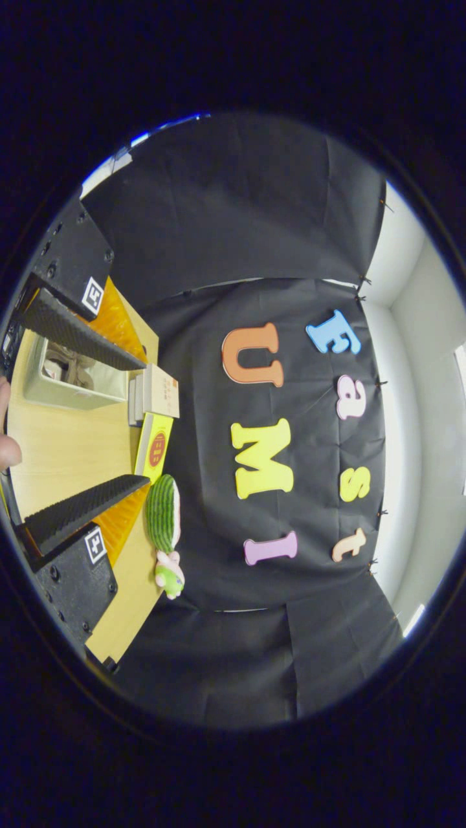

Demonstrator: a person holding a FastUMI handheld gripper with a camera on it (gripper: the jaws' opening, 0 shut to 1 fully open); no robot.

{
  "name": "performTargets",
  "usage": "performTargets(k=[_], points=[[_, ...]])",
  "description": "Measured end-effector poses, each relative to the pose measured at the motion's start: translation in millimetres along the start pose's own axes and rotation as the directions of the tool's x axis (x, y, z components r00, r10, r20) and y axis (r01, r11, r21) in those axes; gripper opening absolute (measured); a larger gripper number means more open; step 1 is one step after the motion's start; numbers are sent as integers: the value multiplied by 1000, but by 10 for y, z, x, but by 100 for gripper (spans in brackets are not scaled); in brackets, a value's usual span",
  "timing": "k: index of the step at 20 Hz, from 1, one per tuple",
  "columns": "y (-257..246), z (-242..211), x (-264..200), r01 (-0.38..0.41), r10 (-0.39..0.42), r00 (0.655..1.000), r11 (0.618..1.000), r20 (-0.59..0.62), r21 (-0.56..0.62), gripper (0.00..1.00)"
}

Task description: Open the storage box then place both shoes into the box .Put the left shoe in first, then the right shoe, with the right side of both shoes facing outward in a uniform manner.

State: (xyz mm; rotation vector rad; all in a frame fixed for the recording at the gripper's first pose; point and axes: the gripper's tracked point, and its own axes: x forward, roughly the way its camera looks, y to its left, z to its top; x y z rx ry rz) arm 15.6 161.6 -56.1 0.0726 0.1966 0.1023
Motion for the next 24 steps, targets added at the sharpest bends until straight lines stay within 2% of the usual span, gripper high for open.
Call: performTargets(k=[6, 11, 24], points=[[101, -196, -129, 7, -5, 999, 999, 32, -50, 100], [156, -402, -72, 15, -15, 1000, 995, -2, -94, 100], [264, -316, 13, 18, -15, 1000, 995, 24, -96, 100]])
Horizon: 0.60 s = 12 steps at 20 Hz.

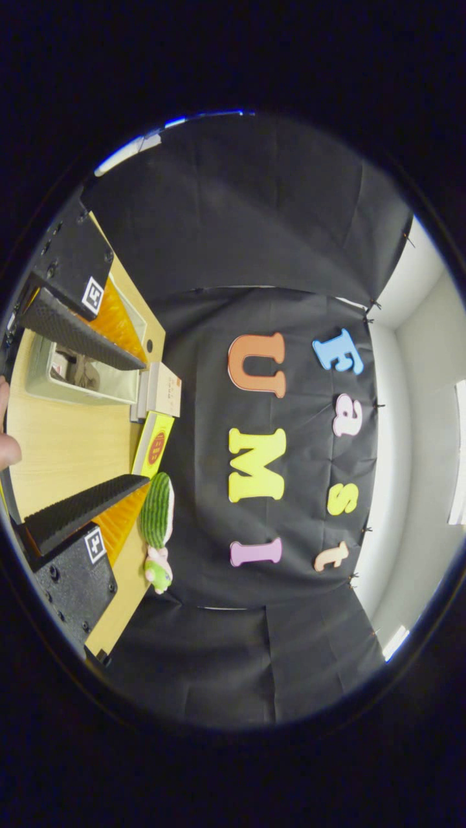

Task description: Open the storage box then place both shoes into the box .Put the left shoe in first, then the right shoe, with the right side of both shoes facing outward in a uniform manner.

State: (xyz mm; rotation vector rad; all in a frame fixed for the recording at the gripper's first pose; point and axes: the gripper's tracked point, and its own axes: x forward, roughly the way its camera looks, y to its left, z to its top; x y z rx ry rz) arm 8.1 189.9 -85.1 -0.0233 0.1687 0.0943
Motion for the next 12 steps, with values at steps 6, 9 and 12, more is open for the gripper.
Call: performTargets(k=[6, 9, 12], points=[[-29, 21, 30, 14, -14, 1000, 1000, 4, 13, 100], [11, 49, 30, 11, -11, 1000, 1000, 13, 5, 100], [51, 31, 61, 4, -4, 1000, 1000, 8, 8, 100]])
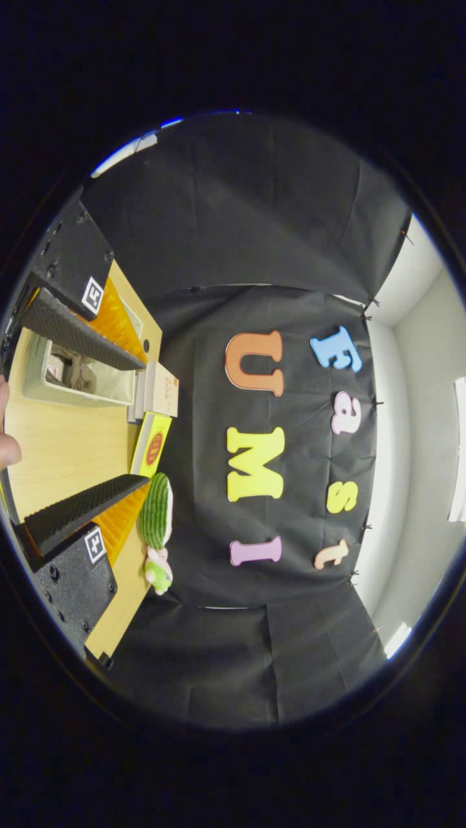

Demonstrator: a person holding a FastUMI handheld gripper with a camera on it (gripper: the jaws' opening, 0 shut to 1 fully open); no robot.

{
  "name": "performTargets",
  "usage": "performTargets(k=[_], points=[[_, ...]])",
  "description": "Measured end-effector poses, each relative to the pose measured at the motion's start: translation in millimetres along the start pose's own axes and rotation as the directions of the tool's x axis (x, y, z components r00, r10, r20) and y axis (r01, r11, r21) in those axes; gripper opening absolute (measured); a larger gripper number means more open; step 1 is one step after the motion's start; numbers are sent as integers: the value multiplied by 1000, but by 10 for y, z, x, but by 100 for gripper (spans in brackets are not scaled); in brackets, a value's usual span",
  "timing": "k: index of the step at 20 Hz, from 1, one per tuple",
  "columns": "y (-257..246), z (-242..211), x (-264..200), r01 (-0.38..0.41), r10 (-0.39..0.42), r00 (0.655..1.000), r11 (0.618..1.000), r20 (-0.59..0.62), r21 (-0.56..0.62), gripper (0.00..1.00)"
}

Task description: Open the storage box then place both shoes into the box .Put the left shoe in first, then the right shoe, with the right side of both shoes facing outward in a uniform manner.

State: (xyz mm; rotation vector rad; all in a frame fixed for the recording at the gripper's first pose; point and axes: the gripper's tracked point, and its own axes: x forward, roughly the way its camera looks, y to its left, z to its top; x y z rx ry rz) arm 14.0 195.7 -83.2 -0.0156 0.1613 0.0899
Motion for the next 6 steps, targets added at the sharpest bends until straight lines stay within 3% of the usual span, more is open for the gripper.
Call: performTargets(k=[6], points=[[49, 36, 25, 1, -1, 1000, 1000, 9, 1, 100]])
